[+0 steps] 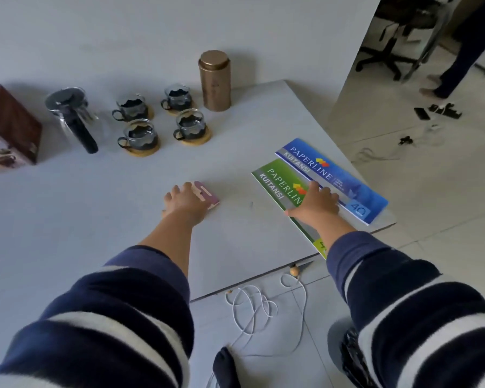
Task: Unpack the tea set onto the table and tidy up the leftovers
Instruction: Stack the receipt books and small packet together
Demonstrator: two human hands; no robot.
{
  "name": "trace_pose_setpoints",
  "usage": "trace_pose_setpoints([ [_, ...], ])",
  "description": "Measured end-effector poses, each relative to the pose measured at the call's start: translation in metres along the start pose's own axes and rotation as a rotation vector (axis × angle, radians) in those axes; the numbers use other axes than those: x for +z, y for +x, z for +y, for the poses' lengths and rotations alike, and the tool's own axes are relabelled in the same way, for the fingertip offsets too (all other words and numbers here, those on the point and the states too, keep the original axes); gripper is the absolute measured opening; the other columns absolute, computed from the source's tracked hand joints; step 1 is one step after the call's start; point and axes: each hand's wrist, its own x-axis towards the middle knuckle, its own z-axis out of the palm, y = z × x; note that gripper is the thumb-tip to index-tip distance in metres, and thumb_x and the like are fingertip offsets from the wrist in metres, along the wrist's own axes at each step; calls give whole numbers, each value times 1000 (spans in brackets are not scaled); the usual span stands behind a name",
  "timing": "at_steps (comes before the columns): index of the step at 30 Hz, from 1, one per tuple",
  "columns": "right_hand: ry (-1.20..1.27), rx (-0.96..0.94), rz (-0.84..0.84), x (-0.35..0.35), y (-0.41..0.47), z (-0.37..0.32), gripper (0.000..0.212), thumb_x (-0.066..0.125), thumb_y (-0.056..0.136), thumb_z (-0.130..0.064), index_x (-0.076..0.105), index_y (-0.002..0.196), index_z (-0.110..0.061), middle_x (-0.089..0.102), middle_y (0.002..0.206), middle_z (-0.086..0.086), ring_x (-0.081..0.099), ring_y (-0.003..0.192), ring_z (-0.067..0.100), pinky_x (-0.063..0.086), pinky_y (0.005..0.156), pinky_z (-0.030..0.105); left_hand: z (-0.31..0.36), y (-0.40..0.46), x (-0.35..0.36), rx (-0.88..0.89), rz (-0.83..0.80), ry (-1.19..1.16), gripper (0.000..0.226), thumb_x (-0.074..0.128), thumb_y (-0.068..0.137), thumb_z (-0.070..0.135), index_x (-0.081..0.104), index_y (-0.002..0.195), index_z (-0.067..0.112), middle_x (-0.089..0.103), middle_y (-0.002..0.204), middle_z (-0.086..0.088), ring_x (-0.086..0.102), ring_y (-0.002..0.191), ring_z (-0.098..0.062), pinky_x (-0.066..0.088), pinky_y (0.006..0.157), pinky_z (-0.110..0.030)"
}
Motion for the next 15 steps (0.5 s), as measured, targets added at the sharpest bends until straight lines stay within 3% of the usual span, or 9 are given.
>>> trace_pose_setpoints([
  [3,-93,97,-135,-4,8,-12,126,80,63,-55,4,150,-6,16,155,20,15,144,38,24,114,50,0,9,-1,-55,-11,76,79,68,82,49,32,142,13,39,141,-11,35,130,-34,39,102,-46],
  [6,-84,163,-230,-1,8,-22,134,82,58,-58,0,150,-6,10,156,17,10,145,35,23,114,49,2,19,-6,-140,-88,74,90,77,69,58,38,136,12,45,133,-11,43,124,-32,42,102,-44],
  [9,78,175,-237,4,5,-32,132,87,58,-45,-2,149,-9,20,153,13,22,142,32,31,112,46,7,29,-7,-159,-139,-124,59,73,75,51,53,114,11,56,118,-9,59,100,-27,51,89,-37],
  [12,312,121,-240,0,5,-36,113,84,70,-20,2,147,-11,41,146,7,47,127,30,44,101,41,25,31,-10,-156,-207,-501,37,53,95,41,56,112,8,65,108,-11,60,86,-25,49,74,-34],
  [15,504,47,-211,-8,6,-38,71,68,84,-9,25,140,-12,50,122,8,51,95,21,42,75,31,50,25,-16,-180,-356,-847,30,41,101,40,56,102,13,64,93,-5,61,87,-21,51,78,-33],
])
